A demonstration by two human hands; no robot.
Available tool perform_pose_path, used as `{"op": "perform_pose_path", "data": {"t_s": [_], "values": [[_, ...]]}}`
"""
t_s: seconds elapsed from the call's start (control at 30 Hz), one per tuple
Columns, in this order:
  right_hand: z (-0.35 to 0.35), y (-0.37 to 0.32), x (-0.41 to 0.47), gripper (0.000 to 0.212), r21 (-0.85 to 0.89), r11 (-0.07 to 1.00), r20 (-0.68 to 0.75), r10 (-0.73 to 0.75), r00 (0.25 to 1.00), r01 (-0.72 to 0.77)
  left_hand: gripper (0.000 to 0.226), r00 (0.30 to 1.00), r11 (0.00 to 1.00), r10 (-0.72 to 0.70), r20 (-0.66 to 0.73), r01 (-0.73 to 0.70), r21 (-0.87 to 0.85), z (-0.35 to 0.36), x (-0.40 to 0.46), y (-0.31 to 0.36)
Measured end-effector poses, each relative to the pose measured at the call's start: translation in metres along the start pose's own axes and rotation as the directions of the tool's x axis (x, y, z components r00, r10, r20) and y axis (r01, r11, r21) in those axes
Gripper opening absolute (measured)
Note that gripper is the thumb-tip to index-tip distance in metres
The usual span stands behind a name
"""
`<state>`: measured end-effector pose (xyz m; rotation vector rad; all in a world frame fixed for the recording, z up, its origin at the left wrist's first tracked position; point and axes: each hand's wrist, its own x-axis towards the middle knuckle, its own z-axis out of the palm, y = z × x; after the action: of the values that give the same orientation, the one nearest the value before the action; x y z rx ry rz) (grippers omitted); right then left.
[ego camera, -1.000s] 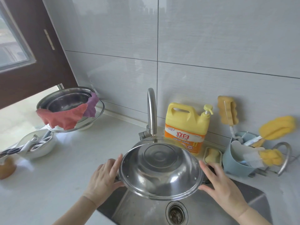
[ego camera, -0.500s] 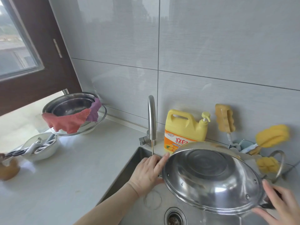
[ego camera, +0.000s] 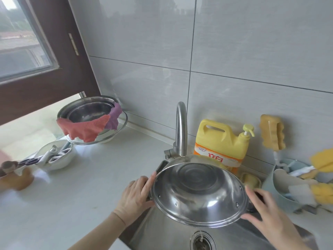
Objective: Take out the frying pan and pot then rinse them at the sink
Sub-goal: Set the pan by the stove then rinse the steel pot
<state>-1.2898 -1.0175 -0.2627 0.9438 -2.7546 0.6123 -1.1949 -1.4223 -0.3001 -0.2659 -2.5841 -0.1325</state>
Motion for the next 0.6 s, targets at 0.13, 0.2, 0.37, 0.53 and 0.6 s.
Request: {"op": "perform_pose_path", "data": {"t_s": [0.13,0.2,0.37,0.53,0.6], "values": [[0.022,-0.022,0.024,0.144,-0.022,0.992,0.016,-0.126,0.992,0.126,0.101,0.999,0.999,-0.040,0.002,0.040,0.000,-0.013,-0.031,-0.029],[0.030,-0.033,0.034,0.139,-0.011,0.983,0.009,-0.184,0.983,0.184,0.100,0.998,0.998,-0.062,-0.005,0.062,0.007,-0.021,-0.044,-0.039],[0.044,-0.051,0.052,0.134,0.008,0.968,0.022,-0.251,0.968,0.251,0.099,0.993,0.992,-0.115,-0.012,0.115,0.047,-0.035,-0.061,-0.054],[0.034,-0.049,0.044,0.136,0.006,0.976,0.034,-0.217,0.976,0.217,0.088,0.996,0.996,-0.075,-0.044,0.077,0.045,-0.031,-0.053,-0.050],[0.026,-0.044,0.035,0.139,0.002,0.988,0.057,-0.156,0.986,0.156,0.085,0.997,0.998,-0.057,-0.055,0.059,0.034,-0.025,-0.043,-0.040]]}}
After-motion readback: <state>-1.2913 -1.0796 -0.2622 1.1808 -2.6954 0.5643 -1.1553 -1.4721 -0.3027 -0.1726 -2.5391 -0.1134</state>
